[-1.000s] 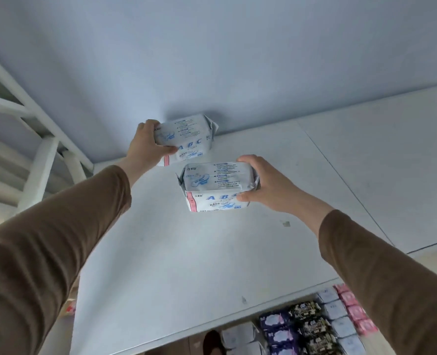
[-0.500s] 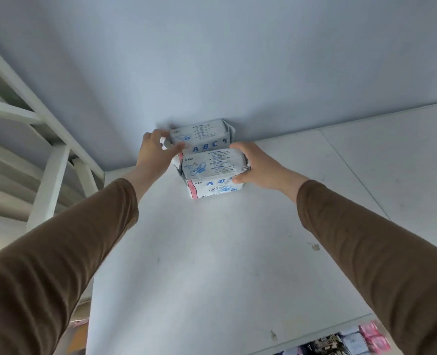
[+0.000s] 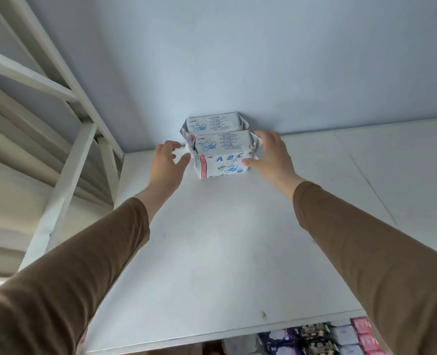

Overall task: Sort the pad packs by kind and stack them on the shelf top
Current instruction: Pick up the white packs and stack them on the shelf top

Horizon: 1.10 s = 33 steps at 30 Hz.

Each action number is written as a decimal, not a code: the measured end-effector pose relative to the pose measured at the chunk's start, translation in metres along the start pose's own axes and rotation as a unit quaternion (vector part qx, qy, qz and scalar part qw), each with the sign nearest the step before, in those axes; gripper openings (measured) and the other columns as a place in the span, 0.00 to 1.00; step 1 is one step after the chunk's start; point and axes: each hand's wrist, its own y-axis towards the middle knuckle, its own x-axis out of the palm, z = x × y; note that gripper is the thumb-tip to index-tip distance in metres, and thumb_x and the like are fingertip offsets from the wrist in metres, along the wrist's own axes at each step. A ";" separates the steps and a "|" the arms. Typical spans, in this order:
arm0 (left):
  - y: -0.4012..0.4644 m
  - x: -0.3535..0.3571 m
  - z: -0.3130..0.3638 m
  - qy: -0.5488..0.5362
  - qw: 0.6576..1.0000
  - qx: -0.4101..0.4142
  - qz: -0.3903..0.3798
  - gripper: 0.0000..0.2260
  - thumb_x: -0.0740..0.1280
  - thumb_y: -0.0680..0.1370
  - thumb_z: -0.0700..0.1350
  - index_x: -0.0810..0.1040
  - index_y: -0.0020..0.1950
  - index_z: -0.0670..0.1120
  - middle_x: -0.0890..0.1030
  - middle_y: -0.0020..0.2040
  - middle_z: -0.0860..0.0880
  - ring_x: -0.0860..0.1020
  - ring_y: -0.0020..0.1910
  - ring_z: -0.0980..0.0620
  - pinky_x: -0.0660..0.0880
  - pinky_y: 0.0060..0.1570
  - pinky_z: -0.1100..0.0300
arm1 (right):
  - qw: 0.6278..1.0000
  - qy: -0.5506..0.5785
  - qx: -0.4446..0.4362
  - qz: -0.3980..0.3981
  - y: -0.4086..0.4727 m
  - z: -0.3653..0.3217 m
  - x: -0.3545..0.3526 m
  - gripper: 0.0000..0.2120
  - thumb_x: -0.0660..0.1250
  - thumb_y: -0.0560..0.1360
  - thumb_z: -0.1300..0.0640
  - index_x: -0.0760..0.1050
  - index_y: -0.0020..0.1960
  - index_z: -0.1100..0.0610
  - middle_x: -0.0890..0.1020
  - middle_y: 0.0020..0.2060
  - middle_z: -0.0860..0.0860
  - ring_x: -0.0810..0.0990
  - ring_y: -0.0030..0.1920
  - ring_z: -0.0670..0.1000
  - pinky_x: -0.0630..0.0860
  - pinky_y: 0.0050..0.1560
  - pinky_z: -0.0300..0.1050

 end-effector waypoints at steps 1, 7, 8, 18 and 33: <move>-0.012 -0.001 0.002 0.006 1.000 0.001 0.002 0.15 0.68 0.78 0.51 0.74 0.62 0.47 0.74 0.61 0.50 0.76 0.53 0.53 0.70 0.50 0.60 | 1.000 -0.004 -0.005 0.007 -0.011 0.000 -0.005 0.29 0.76 0.69 0.52 0.70 0.67 0.52 0.71 0.63 0.52 0.70 0.63 0.55 0.70 0.52 0.47; -0.119 -0.003 0.027 0.076 0.997 0.018 0.002 0.15 0.68 0.78 0.50 0.75 0.62 0.47 0.78 0.59 0.50 0.76 0.56 0.50 0.73 0.54 0.56 | 0.998 -0.018 -0.047 -0.046 -0.110 0.007 -0.049 0.22 0.70 0.74 0.53 0.72 0.67 0.53 0.72 0.66 0.50 0.68 0.67 0.54 0.69 0.60 0.48; -0.143 -0.003 0.034 0.087 0.996 0.019 0.001 0.15 0.68 0.78 0.50 0.75 0.62 0.48 0.78 0.58 0.50 0.76 0.57 0.50 0.73 0.54 0.56 | 0.996 -0.018 -0.055 -0.061 -0.131 0.010 -0.058 0.21 0.70 0.75 0.53 0.73 0.66 0.53 0.72 0.65 0.50 0.67 0.67 0.53 0.69 0.61 0.48; -0.381 0.006 0.084 0.172 0.980 0.087 -0.048 0.16 0.68 0.78 0.52 0.75 0.64 0.50 0.78 0.58 0.51 0.73 0.59 0.49 0.71 0.53 0.56 | 0.984 -0.001 -0.131 -0.118 -0.344 0.055 -0.125 0.17 0.68 0.77 0.53 0.73 0.64 0.51 0.74 0.62 0.45 0.68 0.65 0.48 0.67 0.55 0.40; -0.598 0.066 -0.044 0.145 0.966 -0.048 -0.211 0.17 0.68 0.78 0.49 0.75 0.66 0.49 0.77 0.61 0.51 0.72 0.60 0.49 0.73 0.58 0.50 | 0.974 -0.009 0.018 -0.225 -0.560 0.157 0.013 0.15 0.68 0.78 0.54 0.74 0.64 0.51 0.75 0.61 0.47 0.72 0.63 0.48 0.66 0.57 0.40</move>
